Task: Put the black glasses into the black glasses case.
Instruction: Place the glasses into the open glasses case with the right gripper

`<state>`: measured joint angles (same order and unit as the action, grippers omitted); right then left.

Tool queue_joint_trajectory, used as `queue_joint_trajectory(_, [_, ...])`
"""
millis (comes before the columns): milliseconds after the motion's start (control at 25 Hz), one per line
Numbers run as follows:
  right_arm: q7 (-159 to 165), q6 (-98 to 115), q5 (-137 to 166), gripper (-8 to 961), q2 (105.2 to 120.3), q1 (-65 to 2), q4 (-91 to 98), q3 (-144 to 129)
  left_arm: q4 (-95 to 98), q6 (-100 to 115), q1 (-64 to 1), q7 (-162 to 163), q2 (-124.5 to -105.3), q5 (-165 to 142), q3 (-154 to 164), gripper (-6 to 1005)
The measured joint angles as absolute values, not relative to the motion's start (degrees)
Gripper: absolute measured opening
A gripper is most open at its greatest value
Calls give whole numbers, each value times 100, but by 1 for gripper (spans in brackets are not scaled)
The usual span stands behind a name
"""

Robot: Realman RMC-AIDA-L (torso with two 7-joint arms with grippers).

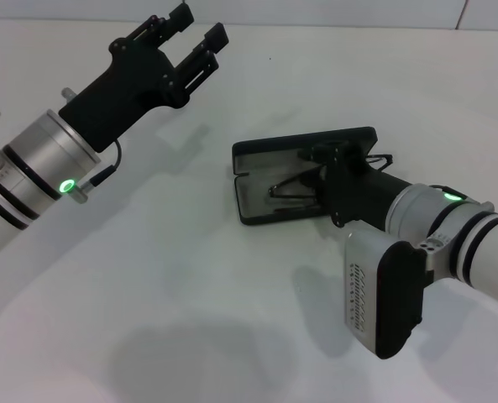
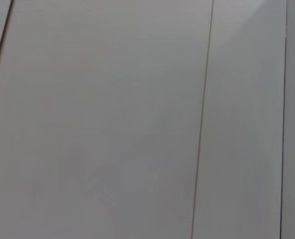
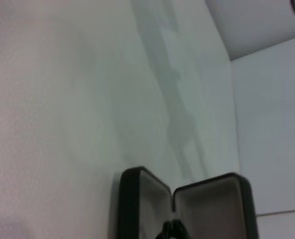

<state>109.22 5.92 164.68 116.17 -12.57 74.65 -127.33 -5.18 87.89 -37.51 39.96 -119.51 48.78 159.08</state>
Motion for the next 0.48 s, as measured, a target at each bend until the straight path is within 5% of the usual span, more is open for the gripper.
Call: queue_joint_trajectory(480, [10933, 1457, 15428, 313, 11535, -1046, 8402, -12587, -591, 8789, -3737, 3998, -11935, 4878, 15908, 596])
